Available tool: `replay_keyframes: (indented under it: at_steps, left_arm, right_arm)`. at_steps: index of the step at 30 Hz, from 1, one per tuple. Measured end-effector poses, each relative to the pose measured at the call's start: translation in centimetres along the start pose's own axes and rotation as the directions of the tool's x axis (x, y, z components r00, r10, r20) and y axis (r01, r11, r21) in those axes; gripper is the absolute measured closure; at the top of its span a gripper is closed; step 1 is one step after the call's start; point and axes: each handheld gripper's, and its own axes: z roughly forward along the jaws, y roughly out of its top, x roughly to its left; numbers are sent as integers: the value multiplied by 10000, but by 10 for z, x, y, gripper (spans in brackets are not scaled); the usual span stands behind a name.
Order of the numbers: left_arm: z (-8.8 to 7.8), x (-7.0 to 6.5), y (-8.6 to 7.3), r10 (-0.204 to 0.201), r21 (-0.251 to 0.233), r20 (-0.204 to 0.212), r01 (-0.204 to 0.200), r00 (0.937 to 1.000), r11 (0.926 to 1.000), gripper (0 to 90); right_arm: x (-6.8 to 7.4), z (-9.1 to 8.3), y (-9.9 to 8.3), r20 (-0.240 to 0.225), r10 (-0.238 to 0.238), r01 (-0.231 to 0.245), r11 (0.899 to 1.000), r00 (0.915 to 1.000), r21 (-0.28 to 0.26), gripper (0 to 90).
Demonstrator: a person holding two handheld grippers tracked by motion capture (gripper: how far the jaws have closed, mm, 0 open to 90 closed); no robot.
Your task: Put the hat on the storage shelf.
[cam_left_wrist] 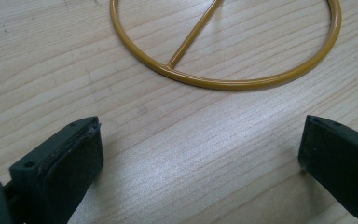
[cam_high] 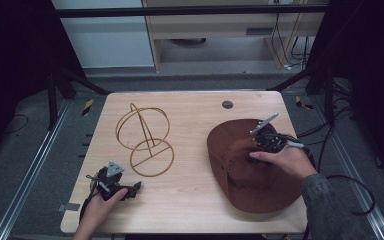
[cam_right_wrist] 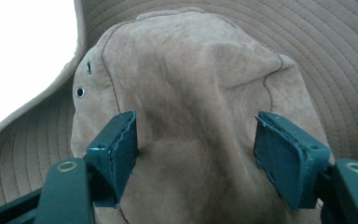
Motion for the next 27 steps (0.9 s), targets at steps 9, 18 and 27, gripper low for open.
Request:
replay_keyframes:
  at_steps: [9,18,27]
  left_arm:
    - [0,0,0,6,28,-1,-6,10000,10000,0]
    - [0,0,0,-2,27,-12,2,10000,10000,0]
    - [0,0,0,21,15,26,-21,10000,10000,0]
  right_arm:
    - [-1,2,-4,52,-205,205,9998,9998,22,477]
    - [0,3,-8,-44,-260,260,9996,9997,-69,664]
    - [-1,3,-7,-420,-171,172,9998,9990,28,821]
